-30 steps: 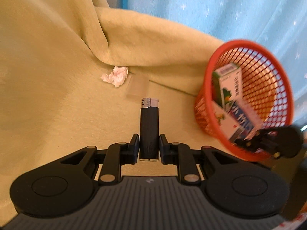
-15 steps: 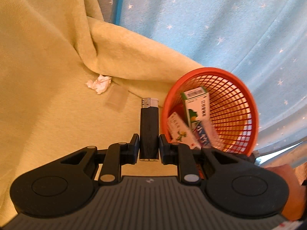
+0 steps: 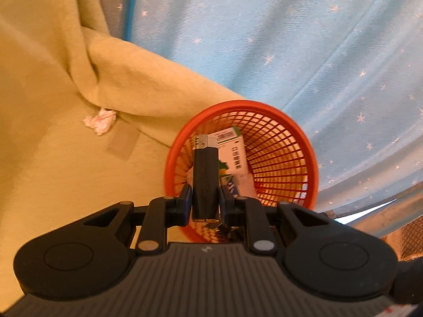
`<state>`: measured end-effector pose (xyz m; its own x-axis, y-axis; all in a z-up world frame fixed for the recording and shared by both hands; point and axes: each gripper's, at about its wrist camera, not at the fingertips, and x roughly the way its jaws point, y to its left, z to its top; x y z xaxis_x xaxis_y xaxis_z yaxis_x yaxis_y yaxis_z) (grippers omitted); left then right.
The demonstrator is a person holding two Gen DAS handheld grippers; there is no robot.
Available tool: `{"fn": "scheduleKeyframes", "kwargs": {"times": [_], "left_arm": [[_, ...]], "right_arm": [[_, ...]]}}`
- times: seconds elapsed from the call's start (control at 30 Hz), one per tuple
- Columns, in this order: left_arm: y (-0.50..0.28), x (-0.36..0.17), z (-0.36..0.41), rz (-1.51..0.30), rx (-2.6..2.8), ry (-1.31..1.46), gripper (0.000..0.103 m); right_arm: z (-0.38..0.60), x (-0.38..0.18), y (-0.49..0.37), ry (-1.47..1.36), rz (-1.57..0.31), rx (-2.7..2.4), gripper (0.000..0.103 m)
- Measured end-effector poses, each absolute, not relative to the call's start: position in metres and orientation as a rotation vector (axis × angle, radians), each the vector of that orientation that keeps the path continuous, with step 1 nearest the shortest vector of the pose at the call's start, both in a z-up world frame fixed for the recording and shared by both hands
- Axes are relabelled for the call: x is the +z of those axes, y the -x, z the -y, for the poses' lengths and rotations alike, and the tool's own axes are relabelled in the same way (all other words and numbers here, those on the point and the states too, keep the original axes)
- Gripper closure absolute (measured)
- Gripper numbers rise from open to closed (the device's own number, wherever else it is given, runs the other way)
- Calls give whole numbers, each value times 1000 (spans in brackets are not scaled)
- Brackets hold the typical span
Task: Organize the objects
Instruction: 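Carry the black lighter into the wastebasket and open the left tool, then move the open left tool to the clear plastic lid and grasp it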
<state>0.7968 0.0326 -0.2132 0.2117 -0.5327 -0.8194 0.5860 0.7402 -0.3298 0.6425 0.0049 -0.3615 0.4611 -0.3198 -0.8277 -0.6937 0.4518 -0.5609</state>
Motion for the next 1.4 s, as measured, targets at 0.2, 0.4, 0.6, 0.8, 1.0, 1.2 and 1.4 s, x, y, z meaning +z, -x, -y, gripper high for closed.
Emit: {"fn": "scheduleKeyframes", "kwargs": {"times": [0.2, 0.4, 0.6, 0.8, 1.0, 1.2, 1.4], "left_arm": [[-798, -213, -11, -1107, -827, -31, 86], [-799, -211, -3, -1072, -819, -29, 79], [-803, -212, -16, -1070, -774, -42, 79], [-814, -216, -35, -1069, -715, -48, 79], [-825, -220, -52, -1074, -656, -55, 79], [-836, -229, -66, -1091, -615, -75, 78], [-847, -240, -78, -1093, -587, -106, 72]], "right_arm": [[-4, -362, -642, 1121, -1118, 303, 102], [0, -360, -641, 1109, -1117, 299, 102], [0, -359, -638, 1107, -1115, 298, 102], [0, -359, -638, 1109, -1116, 299, 102], [-1, -358, -639, 1108, -1121, 298, 102], [-2, -358, -640, 1107, -1126, 297, 102], [-3, -358, -640, 1107, -1130, 295, 102]]}}
